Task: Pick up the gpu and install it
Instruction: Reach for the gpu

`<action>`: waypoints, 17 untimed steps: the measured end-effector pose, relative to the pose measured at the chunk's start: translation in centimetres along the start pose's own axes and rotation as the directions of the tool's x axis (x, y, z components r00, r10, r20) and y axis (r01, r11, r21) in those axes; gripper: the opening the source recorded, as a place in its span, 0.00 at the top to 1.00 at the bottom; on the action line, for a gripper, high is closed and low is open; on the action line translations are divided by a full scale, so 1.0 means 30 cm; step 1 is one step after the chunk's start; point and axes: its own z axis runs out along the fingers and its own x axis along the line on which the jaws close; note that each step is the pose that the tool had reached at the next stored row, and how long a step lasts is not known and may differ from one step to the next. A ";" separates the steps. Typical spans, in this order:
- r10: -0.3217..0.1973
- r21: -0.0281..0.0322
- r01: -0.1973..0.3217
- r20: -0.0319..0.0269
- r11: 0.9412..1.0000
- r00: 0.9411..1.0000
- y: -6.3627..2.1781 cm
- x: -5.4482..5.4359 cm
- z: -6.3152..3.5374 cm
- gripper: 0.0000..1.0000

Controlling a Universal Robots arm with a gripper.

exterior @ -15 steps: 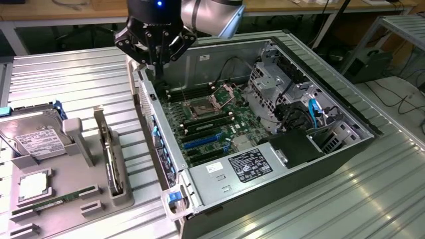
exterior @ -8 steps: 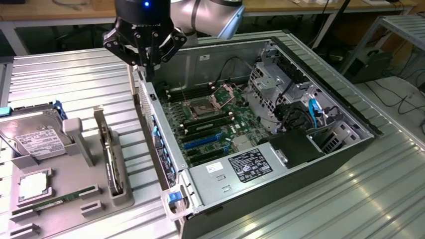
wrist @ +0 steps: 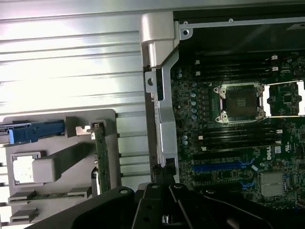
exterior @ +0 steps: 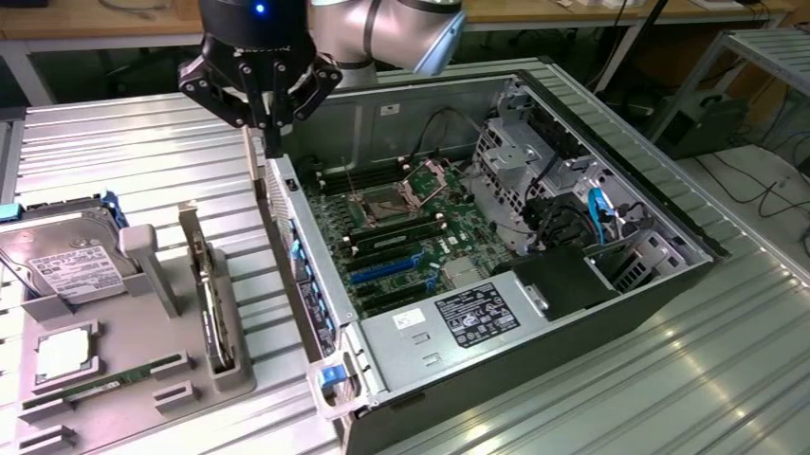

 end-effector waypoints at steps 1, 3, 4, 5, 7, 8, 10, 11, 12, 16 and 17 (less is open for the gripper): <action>0.000 0.000 0.000 0.000 1.000 1.000 -0.001 0.006 0.000 0.89; 0.000 0.000 0.000 0.000 1.000 1.000 -0.001 0.016 -0.001 0.89; 0.000 0.000 0.000 0.000 1.000 1.000 -0.002 0.021 -0.001 0.89; 0.000 0.000 0.000 0.000 1.000 1.000 -0.002 0.026 -0.001 0.89; 0.000 0.000 0.000 0.000 1.000 1.000 -0.003 0.038 -0.001 0.89; 0.000 0.000 0.000 0.000 1.000 1.000 -0.004 0.044 -0.001 0.89; 0.000 0.000 0.000 0.000 1.000 1.000 -0.005 0.056 -0.002 0.89; 0.000 0.000 0.000 0.000 1.000 1.000 -0.005 0.064 -0.002 0.89; 0.000 0.000 0.000 0.000 1.000 1.000 -0.006 0.071 -0.002 0.89; 0.000 0.000 0.000 0.000 1.000 1.000 -0.010 0.103 -0.003 0.89; 0.000 0.000 0.000 0.000 1.000 1.000 -0.011 0.112 -0.003 0.89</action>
